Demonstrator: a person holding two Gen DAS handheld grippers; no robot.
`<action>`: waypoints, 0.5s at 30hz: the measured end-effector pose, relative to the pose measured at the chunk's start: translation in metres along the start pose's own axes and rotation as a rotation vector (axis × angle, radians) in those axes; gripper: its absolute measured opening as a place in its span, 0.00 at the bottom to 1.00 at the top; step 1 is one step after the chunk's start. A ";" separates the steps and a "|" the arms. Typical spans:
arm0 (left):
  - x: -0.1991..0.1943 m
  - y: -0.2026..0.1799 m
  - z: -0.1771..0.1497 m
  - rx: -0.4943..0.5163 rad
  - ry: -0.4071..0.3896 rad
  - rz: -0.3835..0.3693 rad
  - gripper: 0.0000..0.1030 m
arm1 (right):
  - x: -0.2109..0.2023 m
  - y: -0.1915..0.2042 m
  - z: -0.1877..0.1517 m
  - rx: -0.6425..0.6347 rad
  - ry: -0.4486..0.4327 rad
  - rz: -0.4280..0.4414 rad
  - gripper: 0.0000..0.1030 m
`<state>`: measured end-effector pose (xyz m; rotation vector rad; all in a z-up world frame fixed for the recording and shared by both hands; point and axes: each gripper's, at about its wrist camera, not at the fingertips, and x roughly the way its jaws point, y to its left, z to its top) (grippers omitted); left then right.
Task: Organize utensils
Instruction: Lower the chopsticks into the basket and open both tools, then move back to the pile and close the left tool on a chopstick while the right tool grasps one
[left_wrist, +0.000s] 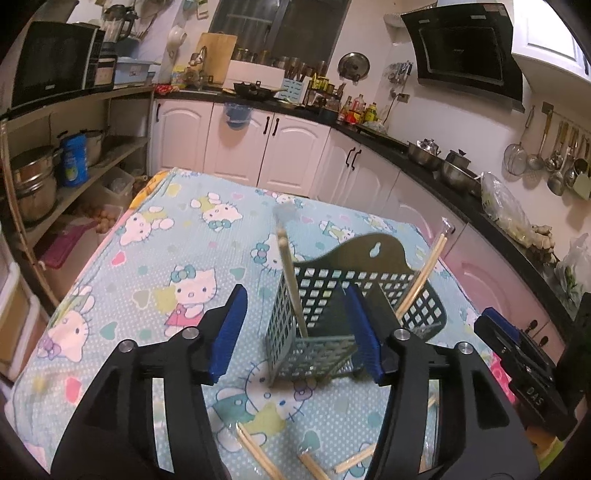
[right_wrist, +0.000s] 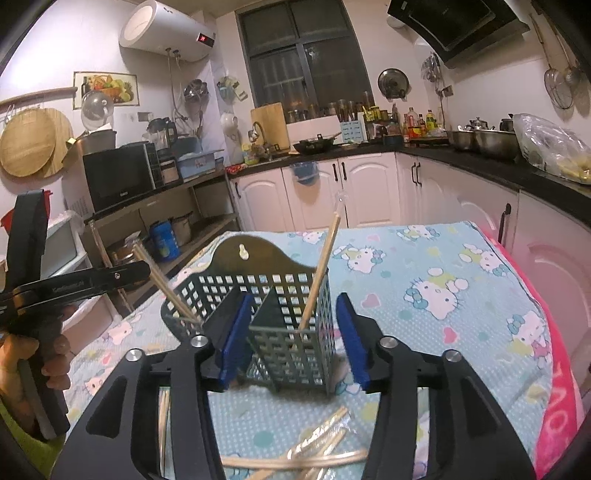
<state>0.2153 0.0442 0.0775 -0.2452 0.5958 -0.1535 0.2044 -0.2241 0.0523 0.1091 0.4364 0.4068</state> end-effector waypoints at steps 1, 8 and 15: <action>-0.001 0.000 -0.001 -0.002 0.001 -0.003 0.47 | -0.003 0.000 -0.001 0.001 0.005 0.001 0.49; -0.016 -0.002 -0.017 -0.015 0.005 -0.030 0.73 | -0.016 0.003 -0.012 0.007 0.043 -0.007 0.57; -0.029 -0.003 -0.029 -0.026 0.011 -0.048 0.86 | -0.028 0.005 -0.021 0.019 0.062 -0.010 0.64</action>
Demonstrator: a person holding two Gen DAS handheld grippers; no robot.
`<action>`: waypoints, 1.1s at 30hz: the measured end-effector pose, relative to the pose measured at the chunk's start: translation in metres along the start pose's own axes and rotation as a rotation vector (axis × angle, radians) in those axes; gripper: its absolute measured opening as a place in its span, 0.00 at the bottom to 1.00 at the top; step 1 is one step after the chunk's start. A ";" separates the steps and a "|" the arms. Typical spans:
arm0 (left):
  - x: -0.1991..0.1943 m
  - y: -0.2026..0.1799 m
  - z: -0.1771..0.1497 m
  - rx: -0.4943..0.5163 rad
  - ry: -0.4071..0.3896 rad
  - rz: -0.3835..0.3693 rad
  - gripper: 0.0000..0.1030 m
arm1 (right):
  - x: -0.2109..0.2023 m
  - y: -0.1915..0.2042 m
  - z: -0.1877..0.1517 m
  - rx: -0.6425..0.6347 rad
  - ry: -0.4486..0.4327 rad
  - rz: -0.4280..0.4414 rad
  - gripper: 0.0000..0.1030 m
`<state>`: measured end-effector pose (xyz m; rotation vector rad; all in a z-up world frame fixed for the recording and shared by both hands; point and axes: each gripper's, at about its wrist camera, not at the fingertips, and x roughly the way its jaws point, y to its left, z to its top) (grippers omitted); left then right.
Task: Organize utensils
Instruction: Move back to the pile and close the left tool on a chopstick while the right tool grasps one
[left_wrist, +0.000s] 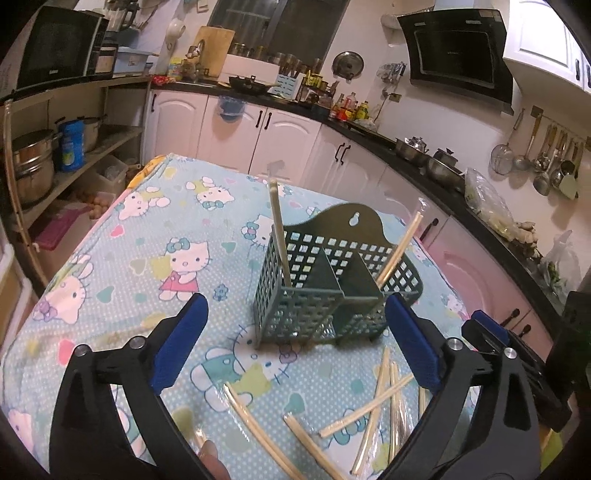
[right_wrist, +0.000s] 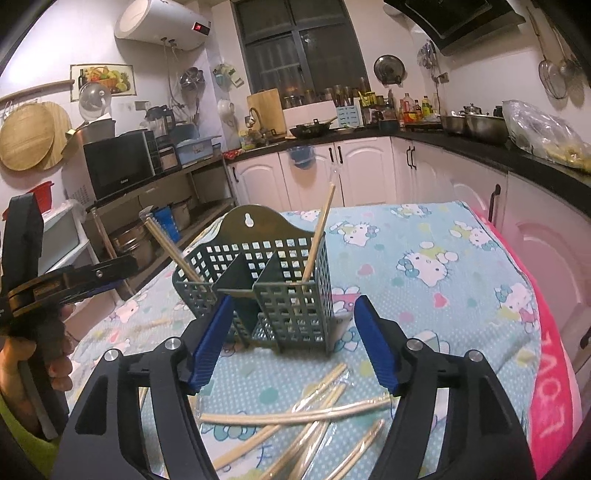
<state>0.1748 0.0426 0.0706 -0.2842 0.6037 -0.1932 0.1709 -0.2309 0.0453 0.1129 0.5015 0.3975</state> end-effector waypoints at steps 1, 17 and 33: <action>-0.001 0.000 -0.002 -0.002 0.001 0.000 0.86 | -0.001 0.001 -0.001 0.001 0.005 -0.001 0.65; -0.006 0.015 -0.043 -0.033 0.078 0.031 0.88 | -0.014 -0.002 -0.032 0.003 0.090 -0.016 0.68; -0.006 0.045 -0.085 -0.067 0.164 0.120 0.88 | -0.003 -0.025 -0.063 0.072 0.222 -0.062 0.71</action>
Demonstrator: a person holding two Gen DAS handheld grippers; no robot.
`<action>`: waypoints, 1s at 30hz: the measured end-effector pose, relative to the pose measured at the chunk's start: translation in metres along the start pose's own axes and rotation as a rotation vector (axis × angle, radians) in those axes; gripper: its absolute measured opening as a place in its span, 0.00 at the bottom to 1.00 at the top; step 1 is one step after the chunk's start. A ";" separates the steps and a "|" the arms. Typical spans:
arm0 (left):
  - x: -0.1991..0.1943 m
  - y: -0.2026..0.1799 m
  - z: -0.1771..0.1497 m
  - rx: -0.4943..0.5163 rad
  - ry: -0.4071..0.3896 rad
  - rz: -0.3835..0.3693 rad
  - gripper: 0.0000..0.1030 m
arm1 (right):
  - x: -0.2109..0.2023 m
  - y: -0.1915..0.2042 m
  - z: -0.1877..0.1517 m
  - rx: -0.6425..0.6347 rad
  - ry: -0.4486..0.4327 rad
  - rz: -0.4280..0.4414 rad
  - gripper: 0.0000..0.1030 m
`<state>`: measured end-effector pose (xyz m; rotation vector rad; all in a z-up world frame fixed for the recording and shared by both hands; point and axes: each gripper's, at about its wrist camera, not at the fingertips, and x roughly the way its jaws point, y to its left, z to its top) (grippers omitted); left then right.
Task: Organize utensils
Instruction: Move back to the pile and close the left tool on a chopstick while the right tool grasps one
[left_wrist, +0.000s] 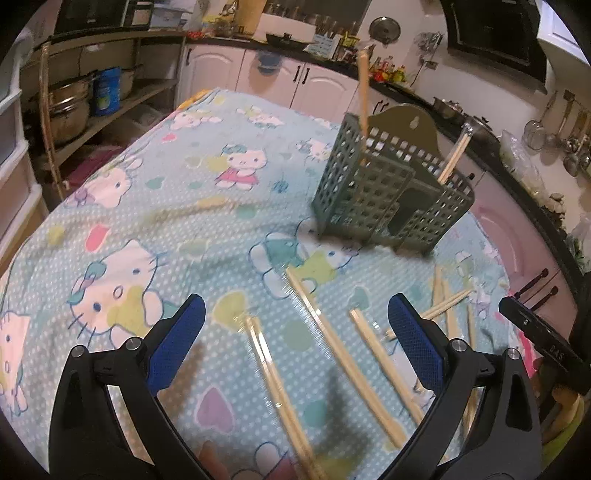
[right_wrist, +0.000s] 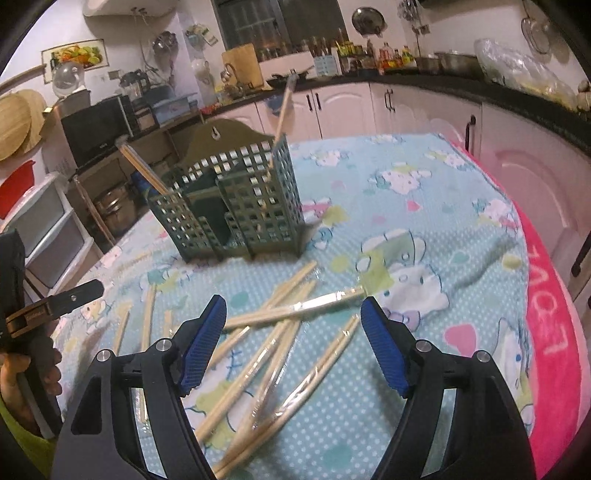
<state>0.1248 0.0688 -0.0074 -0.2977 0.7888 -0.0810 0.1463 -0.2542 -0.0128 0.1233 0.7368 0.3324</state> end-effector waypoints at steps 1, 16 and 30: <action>0.001 0.002 -0.002 -0.002 0.009 0.003 0.88 | 0.004 -0.002 -0.001 0.006 0.016 -0.006 0.71; 0.031 0.021 -0.021 -0.091 0.129 -0.027 0.52 | 0.060 -0.053 0.008 0.217 0.159 0.027 0.71; 0.050 0.019 -0.004 -0.063 0.149 0.047 0.26 | 0.073 -0.059 0.024 0.199 0.113 -0.017 0.09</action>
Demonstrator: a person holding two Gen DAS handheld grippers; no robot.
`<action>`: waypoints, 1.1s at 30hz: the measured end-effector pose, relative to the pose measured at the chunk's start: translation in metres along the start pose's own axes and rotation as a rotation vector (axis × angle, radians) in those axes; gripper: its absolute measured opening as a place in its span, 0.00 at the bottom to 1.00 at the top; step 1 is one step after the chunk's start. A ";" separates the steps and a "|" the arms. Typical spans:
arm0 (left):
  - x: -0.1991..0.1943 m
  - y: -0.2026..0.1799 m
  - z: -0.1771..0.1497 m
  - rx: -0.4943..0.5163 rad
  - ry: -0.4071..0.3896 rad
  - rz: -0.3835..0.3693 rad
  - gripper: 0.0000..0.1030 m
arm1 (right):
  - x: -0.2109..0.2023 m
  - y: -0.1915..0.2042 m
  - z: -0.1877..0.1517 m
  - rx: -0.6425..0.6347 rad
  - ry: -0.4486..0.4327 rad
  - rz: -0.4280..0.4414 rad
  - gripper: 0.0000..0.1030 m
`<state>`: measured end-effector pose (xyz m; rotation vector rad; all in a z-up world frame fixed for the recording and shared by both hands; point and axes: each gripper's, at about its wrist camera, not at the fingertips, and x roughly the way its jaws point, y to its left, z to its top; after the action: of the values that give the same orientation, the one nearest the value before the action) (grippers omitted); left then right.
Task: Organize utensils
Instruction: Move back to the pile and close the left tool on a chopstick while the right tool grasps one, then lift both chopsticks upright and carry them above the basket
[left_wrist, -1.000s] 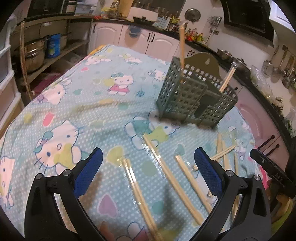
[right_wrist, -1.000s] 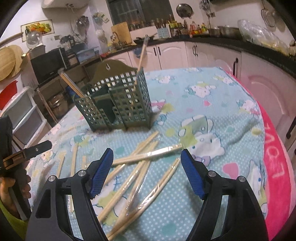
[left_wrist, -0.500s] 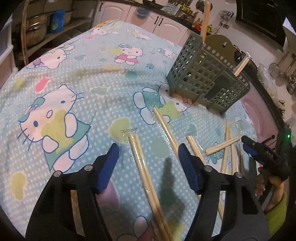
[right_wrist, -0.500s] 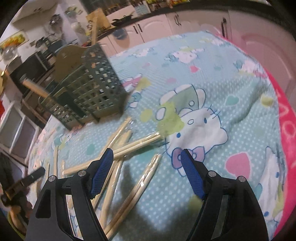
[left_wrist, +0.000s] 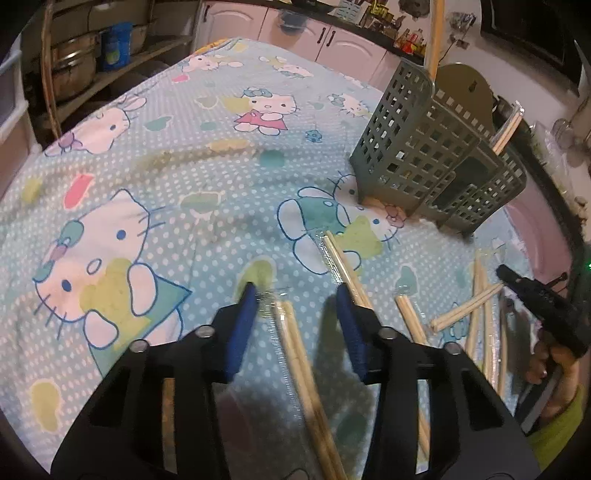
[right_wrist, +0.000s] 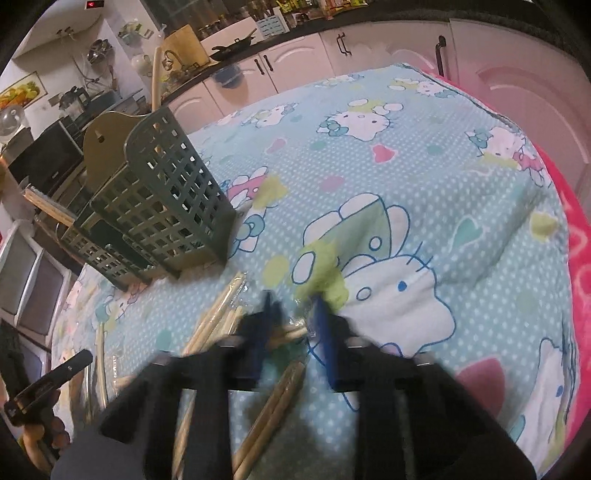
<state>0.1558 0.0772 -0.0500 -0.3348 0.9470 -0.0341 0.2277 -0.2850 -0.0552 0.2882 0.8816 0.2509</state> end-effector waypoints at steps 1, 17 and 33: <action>0.001 0.000 0.001 0.005 -0.001 0.006 0.23 | -0.002 0.001 0.000 -0.008 -0.009 -0.001 0.08; -0.047 -0.026 0.020 0.077 -0.114 -0.099 0.02 | -0.079 0.041 0.014 -0.119 -0.185 0.118 0.06; -0.117 -0.095 0.069 0.181 -0.286 -0.244 0.02 | -0.154 0.096 0.028 -0.307 -0.317 0.188 0.06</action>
<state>0.1535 0.0264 0.1082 -0.2774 0.6109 -0.2867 0.1461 -0.2503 0.1052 0.1185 0.4933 0.4950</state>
